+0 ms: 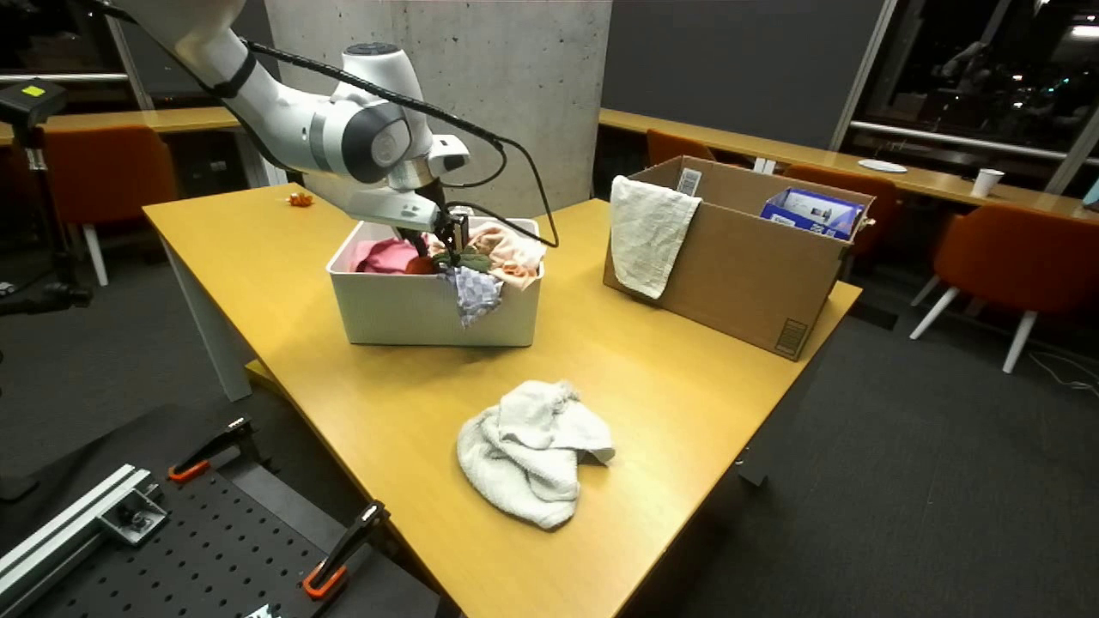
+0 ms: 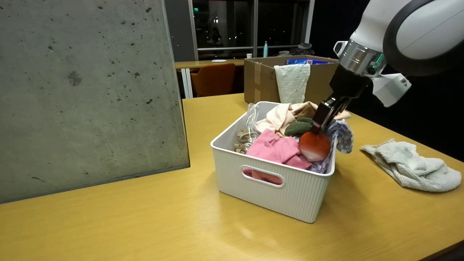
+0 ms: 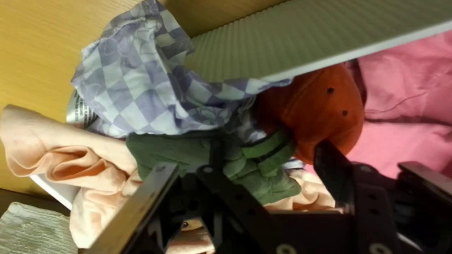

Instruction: Put the pink shirt in the basket, then remove the white towel, the turnip plushie and the purple shirt from the basket

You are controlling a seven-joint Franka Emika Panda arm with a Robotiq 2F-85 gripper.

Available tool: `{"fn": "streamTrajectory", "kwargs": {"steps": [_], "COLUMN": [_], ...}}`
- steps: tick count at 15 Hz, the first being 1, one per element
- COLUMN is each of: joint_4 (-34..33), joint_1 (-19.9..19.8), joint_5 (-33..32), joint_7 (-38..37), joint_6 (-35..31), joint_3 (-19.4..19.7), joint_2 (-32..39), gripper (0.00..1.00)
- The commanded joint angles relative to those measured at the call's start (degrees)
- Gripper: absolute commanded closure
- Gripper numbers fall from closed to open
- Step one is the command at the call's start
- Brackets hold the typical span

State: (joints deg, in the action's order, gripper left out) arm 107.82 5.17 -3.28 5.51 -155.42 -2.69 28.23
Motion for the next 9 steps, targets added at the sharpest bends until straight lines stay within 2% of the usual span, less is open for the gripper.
{"fn": "streamTrajectory", "kwargs": {"steps": [1, 6, 9], "joint_4": [0.62, 3.01, 5.16], "joint_1": [0.32, 0.83, 0.77], "joint_5": [-1.43, -2.62, -3.73], "joint_7": [-1.09, -2.21, -3.35], "joint_6": [-0.26, -0.55, -0.47], "joint_3": [0.64, 1.24, 1.59], "joint_2": [-0.6, -3.27, -6.35], "gripper": [0.66, 0.99, 1.0]}}
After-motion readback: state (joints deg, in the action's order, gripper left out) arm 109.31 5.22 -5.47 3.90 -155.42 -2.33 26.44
